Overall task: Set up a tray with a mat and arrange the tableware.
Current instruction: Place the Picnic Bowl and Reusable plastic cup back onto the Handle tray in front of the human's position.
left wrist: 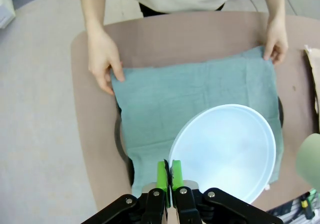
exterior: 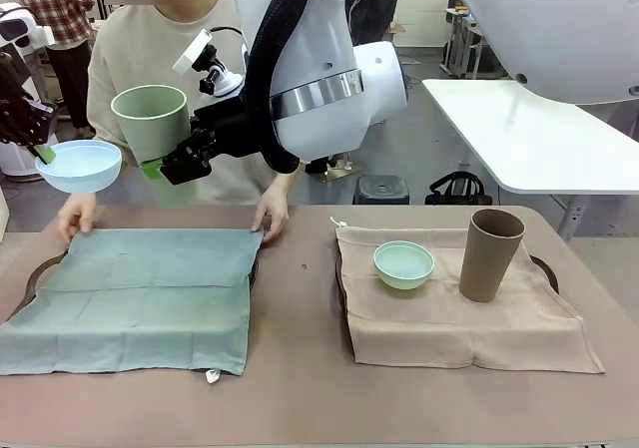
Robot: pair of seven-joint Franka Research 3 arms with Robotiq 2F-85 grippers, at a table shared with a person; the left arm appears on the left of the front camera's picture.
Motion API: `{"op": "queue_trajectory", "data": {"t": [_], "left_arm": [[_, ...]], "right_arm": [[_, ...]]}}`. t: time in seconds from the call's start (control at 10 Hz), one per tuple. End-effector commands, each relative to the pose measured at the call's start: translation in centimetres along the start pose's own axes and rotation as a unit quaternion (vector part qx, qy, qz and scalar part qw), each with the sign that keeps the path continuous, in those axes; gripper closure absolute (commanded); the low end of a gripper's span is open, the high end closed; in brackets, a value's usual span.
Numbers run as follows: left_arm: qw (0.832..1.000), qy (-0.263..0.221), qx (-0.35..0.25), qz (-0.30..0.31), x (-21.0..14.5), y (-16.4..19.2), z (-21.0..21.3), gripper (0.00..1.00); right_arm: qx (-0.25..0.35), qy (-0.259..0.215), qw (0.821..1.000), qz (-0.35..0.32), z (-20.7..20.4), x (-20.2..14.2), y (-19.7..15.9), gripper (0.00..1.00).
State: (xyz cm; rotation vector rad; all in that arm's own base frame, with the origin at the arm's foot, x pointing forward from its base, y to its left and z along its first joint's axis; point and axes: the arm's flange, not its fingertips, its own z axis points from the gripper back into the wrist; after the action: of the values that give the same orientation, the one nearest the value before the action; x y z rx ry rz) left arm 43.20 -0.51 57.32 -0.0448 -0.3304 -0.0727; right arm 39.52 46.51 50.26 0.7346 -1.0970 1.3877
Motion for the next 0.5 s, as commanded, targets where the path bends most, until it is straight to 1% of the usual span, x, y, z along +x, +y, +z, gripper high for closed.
{"op": "queue_trajectory", "data": {"t": [0.0,0.4], "left_arm": [[1.000,-0.008,0.001,0.000,0.14,-0.02,0.14,1.00],[1.000,-0.008,0.001,0.000,0.14,-0.02,0.14,1.00]], "right_arm": [[-0.001,-0.001,1.000,0.006,0.12,0.21,0.06,0.70],[-0.001,-0.001,1.000,0.006,0.12,0.21,0.06,0.70]]}}
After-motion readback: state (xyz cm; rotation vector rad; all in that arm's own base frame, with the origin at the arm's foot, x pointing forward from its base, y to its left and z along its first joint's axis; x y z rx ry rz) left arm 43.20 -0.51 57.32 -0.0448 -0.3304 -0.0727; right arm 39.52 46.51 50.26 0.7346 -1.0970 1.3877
